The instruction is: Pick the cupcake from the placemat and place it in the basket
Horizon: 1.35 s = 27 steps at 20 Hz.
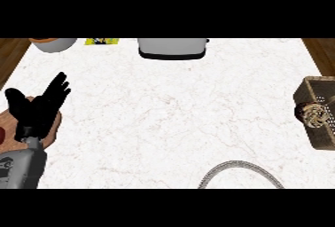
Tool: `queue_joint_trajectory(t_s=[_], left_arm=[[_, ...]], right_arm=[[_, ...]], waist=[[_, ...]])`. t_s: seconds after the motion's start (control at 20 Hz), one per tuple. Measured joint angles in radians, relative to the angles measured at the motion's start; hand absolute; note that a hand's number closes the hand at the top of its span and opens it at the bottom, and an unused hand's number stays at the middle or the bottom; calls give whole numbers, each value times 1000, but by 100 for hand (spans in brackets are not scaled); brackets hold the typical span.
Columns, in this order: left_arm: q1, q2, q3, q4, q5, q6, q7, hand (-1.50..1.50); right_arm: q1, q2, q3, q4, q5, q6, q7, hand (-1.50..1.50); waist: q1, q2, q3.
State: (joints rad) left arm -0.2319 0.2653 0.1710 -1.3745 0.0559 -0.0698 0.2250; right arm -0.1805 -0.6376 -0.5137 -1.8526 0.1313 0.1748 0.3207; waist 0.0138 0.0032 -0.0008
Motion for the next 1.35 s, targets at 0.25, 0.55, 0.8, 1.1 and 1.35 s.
queue_joint_trajectory(t_s=[0.25, 0.55, 0.8, 1.1, 1.35], left_arm=[[17, -9, -4, -28, -8, 7, 10, 0], [28, -2, 4, -37, 0, -5, 16, 0], [32, -6, 8, -30, -3, -3, -7, 0], [36, -12, 4, -36, -9, 3, 1, 0], [31, -13, 7, -30, -11, 4, -2, 0]], right_arm=[[-86, -28, -21, 115, -54, 30, -60, -150], [-166, -38, -140, 213, -172, 1, 14, -150], [-208, -129, -305, 415, -300, 33, 35, -150], [-163, -324, -460, 740, -422, 252, -50, -150], [-69, -456, -519, 988, -433, 470, -201, -150]], waist=[[-7, -2, 0], [-13, -4, 1], [-17, -3, 1], [-21, -2, 3], [-21, 0, 4]])
